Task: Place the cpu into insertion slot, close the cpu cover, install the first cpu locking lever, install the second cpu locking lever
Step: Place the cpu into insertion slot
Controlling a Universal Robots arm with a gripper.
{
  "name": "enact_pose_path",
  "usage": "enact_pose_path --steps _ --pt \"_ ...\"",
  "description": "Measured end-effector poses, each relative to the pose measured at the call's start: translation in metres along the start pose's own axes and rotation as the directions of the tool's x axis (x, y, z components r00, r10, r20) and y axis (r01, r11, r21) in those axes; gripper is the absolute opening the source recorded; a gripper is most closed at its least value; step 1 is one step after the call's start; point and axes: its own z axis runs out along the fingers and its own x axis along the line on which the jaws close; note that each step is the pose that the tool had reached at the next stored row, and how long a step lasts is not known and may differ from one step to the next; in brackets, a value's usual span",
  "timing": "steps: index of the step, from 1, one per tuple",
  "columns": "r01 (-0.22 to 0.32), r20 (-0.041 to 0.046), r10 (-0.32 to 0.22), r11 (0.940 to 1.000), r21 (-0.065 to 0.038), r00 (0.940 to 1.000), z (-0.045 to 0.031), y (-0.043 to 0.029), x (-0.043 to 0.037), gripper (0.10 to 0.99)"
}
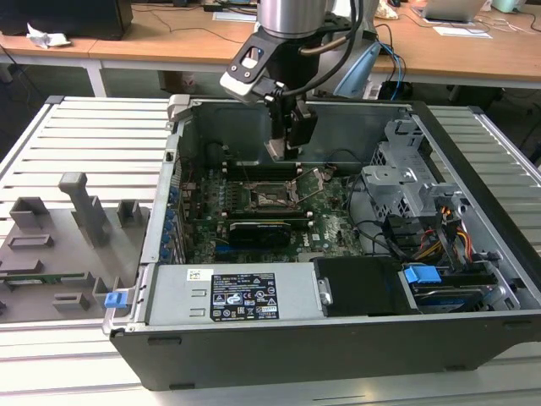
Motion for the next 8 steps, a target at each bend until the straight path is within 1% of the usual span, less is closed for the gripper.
enact_pose_path --steps 4,7,8 --pt "-0.001 -0.0027 0.001 0.9999 0.011 1.0000 0.0039 -0.0003 -0.0001 0.529" --pt "-0.013 -0.0018 0.013 0.9998 0.011 0.9999 0.0051 -0.0003 -0.0001 0.529" --pt "-0.043 0.0002 0.043 0.9990 0.010 0.9991 0.0056 -0.0004 -0.0002 0.529"
